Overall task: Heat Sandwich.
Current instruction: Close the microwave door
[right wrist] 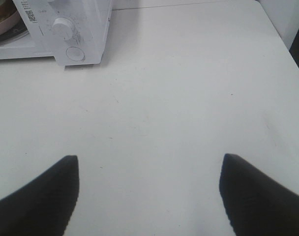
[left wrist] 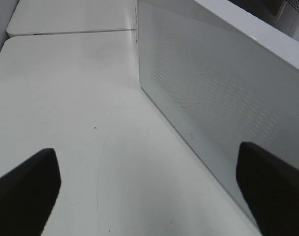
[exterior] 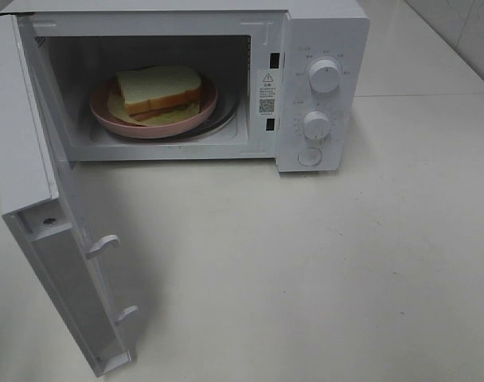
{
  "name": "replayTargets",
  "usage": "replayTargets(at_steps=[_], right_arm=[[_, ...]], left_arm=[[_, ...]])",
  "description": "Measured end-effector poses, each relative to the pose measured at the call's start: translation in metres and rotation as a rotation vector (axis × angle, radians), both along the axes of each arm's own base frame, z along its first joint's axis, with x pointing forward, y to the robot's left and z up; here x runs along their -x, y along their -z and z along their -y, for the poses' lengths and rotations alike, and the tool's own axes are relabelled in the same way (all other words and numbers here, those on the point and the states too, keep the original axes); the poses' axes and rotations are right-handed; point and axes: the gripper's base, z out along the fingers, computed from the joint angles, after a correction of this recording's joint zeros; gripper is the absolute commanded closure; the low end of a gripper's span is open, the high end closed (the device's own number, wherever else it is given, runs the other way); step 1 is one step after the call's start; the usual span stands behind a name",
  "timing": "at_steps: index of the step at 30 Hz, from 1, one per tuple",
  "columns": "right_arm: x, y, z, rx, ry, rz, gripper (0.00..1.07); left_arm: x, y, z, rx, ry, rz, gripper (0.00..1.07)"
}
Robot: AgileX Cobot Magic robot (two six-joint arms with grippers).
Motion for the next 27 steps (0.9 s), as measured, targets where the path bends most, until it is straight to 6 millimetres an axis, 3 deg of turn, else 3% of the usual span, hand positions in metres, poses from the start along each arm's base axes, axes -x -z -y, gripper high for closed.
replayTargets(at_steps=[2, 3, 6, 8, 10, 11, 18, 27], right_arm=[[0.0, 0.0, 0.0, 0.0, 0.0, 0.0, 0.31], [0.0, 0.0, 0.0, 0.0, 0.0, 0.0, 0.31], [0.0, 0.0, 0.0, 0.0, 0.0, 0.0, 0.31], [0.0, 0.0, 0.0, 0.0, 0.0, 0.0, 0.31], [0.0, 0.0, 0.0, 0.0, 0.0, 0.0, 0.31], [0.0, 0.0, 0.0, 0.0, 0.0, 0.0, 0.31], [0.0, 0.0, 0.0, 0.0, 0.0, 0.0, 0.31], [0.0, 0.0, 0.0, 0.0, 0.0, 0.0, 0.31]], left_arm=[[-0.016, -0.002, 0.0, 0.002, -0.006, -0.002, 0.43], [-0.021, -0.002, 0.001, 0.002, -0.009, -0.004, 0.56], [-0.036, -0.001, 0.001, 0.003, -0.014, -0.02, 0.68], [-0.046, 0.001, 0.001, 0.002, -0.017, -0.038, 0.86], [-0.052, 0.002, 0.002, 0.001, -0.018, -0.05, 0.92], [-0.062, 0.005, 0.002, 0.0, -0.021, -0.07, 1.04], [-0.091, 0.028, 0.002, 0.0, -0.042, -0.055, 1.07], [-0.112, 0.066, -0.001, -0.02, -0.071, 0.082, 1.07]])
